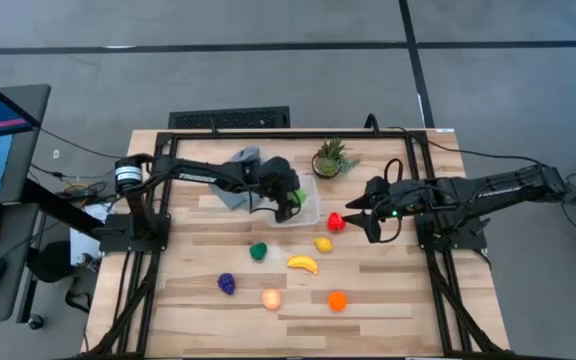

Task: Pick and placing Produce into tupperware
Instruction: Put the green melon into the transparent bin

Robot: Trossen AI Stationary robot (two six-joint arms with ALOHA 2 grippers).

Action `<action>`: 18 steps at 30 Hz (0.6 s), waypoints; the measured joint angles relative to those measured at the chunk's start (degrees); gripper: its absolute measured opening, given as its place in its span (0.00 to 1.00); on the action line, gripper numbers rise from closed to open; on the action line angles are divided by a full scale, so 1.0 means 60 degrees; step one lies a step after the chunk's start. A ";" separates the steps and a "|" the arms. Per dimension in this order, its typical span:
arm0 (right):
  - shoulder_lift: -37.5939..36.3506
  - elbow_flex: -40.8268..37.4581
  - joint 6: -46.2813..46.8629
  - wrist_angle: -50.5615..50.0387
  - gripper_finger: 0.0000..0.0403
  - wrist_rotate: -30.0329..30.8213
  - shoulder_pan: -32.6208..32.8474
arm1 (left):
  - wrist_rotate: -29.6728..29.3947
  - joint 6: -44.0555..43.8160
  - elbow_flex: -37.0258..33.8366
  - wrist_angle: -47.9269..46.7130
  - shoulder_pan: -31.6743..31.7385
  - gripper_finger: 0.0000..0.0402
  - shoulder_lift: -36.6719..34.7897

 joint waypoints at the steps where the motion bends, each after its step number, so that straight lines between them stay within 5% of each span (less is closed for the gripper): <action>1: 0.0000 0.0000 0.0042 -0.0009 0.63 0.0003 0.0042 | -0.0004 0.0097 0.0192 -0.0158 0.0027 0.54 0.0124; 18: 0.0000 0.0000 0.0018 -0.0294 0.63 0.0290 0.0289 | -0.0262 0.0420 0.1050 -0.1251 0.0455 0.58 0.0827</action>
